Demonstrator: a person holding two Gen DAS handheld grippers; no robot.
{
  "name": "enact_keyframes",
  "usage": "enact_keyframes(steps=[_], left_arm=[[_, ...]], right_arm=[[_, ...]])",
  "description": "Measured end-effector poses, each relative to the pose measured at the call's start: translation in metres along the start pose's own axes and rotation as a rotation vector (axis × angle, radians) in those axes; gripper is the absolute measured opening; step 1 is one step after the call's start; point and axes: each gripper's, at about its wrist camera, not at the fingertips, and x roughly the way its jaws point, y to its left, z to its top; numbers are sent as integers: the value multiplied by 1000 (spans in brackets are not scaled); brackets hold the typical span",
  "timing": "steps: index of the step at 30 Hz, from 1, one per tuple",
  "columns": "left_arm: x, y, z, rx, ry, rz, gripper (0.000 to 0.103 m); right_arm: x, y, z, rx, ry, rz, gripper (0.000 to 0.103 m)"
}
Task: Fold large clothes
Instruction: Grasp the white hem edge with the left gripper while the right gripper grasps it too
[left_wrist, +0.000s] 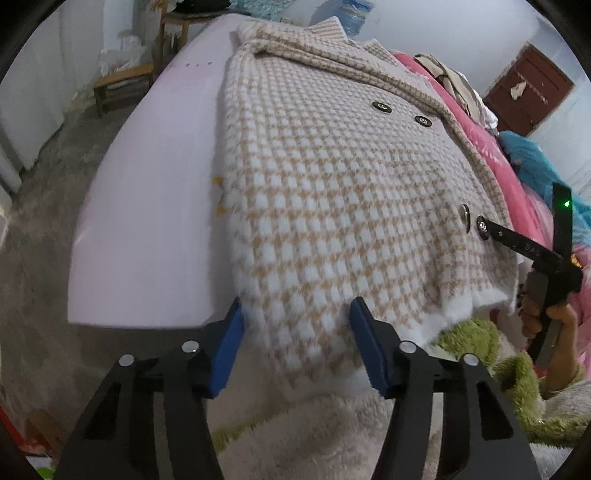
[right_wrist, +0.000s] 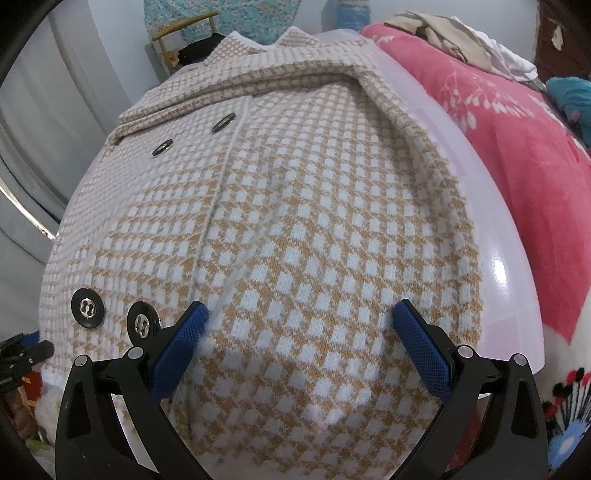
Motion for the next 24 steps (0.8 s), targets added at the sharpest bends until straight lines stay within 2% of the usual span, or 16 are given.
enact_keyframes(steps=[7,9,14,19,22,24], left_arm=[[-1,12,-5,-66,8,-84,48],[-3,13,-6,-66,8,-117,45],[-4,13,-10,-57,31,-157,38],[-6,11,-14,-30,50,-163,33],[-7,9,-15,-16,45,-167,28],[-10,7,-16,-1,36,-166,25]], right_arm=[[-17,-12,-6,22,-17,59,96],[-31,-19,-12,32,-32,79,92],[-72,-41,-41,52,-64,51,88],[-86,-69,-68,173,-37,51,82],[-77,-84,-76,269,-7,93,73],[-65,-92,-78,332,6,153,70]])
